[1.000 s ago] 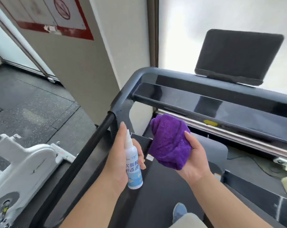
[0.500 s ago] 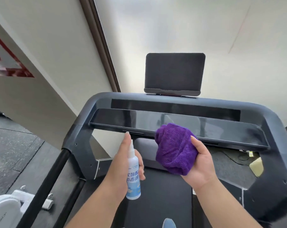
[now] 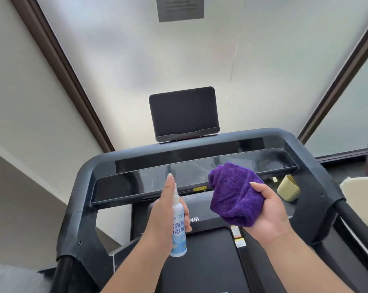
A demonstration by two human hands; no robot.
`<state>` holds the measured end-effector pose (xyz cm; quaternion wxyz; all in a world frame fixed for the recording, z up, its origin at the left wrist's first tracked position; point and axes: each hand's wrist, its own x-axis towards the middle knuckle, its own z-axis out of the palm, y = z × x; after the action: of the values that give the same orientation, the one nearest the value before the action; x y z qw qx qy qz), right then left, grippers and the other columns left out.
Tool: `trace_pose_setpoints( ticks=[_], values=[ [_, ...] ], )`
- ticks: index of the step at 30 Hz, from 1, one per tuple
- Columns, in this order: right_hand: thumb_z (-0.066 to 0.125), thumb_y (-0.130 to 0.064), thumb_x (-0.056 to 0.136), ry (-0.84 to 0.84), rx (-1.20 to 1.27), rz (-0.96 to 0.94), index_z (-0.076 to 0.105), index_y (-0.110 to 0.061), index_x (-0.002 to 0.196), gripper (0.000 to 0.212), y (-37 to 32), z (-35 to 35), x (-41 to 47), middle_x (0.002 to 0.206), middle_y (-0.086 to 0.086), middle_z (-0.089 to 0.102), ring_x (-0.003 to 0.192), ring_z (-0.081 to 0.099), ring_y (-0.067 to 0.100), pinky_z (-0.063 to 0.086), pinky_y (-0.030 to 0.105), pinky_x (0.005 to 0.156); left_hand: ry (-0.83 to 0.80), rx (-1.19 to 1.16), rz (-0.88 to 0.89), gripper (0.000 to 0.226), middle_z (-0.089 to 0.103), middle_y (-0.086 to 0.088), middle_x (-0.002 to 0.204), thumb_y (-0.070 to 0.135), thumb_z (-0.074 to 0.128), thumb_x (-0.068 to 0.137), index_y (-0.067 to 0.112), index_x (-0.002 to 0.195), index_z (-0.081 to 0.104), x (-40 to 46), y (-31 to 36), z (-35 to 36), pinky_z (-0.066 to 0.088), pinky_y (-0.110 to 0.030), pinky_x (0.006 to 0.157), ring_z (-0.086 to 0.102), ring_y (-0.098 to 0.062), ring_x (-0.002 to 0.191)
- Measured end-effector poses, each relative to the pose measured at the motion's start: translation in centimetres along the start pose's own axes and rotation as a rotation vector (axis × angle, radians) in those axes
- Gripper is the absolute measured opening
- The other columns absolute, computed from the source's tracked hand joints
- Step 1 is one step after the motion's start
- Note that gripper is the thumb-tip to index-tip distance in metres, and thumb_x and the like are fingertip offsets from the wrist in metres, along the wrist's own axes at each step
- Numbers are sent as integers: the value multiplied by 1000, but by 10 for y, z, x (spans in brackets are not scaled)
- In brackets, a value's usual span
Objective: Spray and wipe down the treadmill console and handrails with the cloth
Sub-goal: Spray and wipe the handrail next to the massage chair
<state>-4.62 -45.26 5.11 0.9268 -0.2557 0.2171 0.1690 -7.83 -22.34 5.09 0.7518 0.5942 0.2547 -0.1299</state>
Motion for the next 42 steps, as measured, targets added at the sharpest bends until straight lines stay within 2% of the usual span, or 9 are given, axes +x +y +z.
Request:
trace_pose_setpoints(
  ticks=[3, 9, 15, 22, 27, 31, 36, 39, 42],
  values=[
    [63, -16, 84, 5, -7, -37, 64, -11, 128, 44, 4, 6, -10, 122, 19, 74, 106, 73, 42, 57, 58, 91, -3, -8, 21, 87, 54, -15, 56, 96, 55, 66, 10, 52, 54, 2, 5, -12, 56, -34, 58, 55, -27, 48],
    [63, -19, 86, -68, -17, -37, 67, -10, 126, 41, -7, 24, -22, 124, 20, 73, 107, 73, 44, 59, 64, 79, 15, -7, 37, 88, 56, -16, 57, 96, 51, 69, 11, 51, 55, -1, 6, -22, 58, -35, 58, 58, -26, 49],
    [61, -18, 90, -79, -77, -31, 61, -10, 135, 46, -31, 27, -19, 127, 19, 72, 112, 71, 44, 56, 60, 91, 68, -43, 49, 90, 58, -14, 55, 96, 47, 77, 12, 48, 56, -1, 7, -7, 57, -35, 60, 59, -24, 47],
    [63, -22, 89, -53, -19, -45, 60, -10, 138, 50, -85, -19, -18, 131, 19, 70, 114, 70, 43, 58, 60, 88, 58, 45, 21, 89, 57, -16, 57, 97, 50, 68, 10, 50, 56, 3, -5, 55, 58, -39, 67, 59, -27, 51],
    [70, -23, 83, 27, 43, -127, 60, -14, 139, 57, -143, -71, -37, 129, 20, 71, 107, 72, 46, 57, 64, 84, -19, 82, 21, 85, 54, -13, 54, 93, 53, 74, 11, 50, 53, 10, -5, 130, 56, -32, 53, 55, -25, 45],
    [69, -23, 84, 123, 70, -247, 57, -21, 145, 62, -190, -113, -56, 132, 15, 71, 109, 73, 41, 56, 62, 86, -106, 127, 28, 86, 53, -11, 52, 96, 57, 67, 11, 51, 53, 21, -6, 191, 54, -33, 58, 53, -23, 44],
    [62, -30, 93, 170, 84, -307, 60, -26, 141, 49, -219, -151, -76, 131, 11, 72, 119, 68, 39, 48, 69, 97, -198, 252, 11, 91, 56, -11, 54, 101, 58, 64, 12, 51, 53, 32, -11, 239, 54, -35, 66, 55, -22, 46],
    [62, -33, 91, 191, 104, -283, 61, -27, 140, 49, -220, -160, -78, 131, 11, 72, 121, 66, 41, 49, 70, 93, -223, 296, 1, 90, 56, -12, 55, 101, 59, 63, 13, 51, 55, 39, -11, 255, 55, -35, 64, 55, -23, 47],
    [61, -35, 91, 242, 156, -287, 61, -27, 139, 48, -217, -164, -77, 130, 13, 72, 118, 66, 44, 50, 72, 89, -234, 348, 9, 86, 58, -11, 56, 98, 58, 68, 14, 49, 56, 51, -7, 270, 54, -40, 75, 57, -24, 47]
  ],
)
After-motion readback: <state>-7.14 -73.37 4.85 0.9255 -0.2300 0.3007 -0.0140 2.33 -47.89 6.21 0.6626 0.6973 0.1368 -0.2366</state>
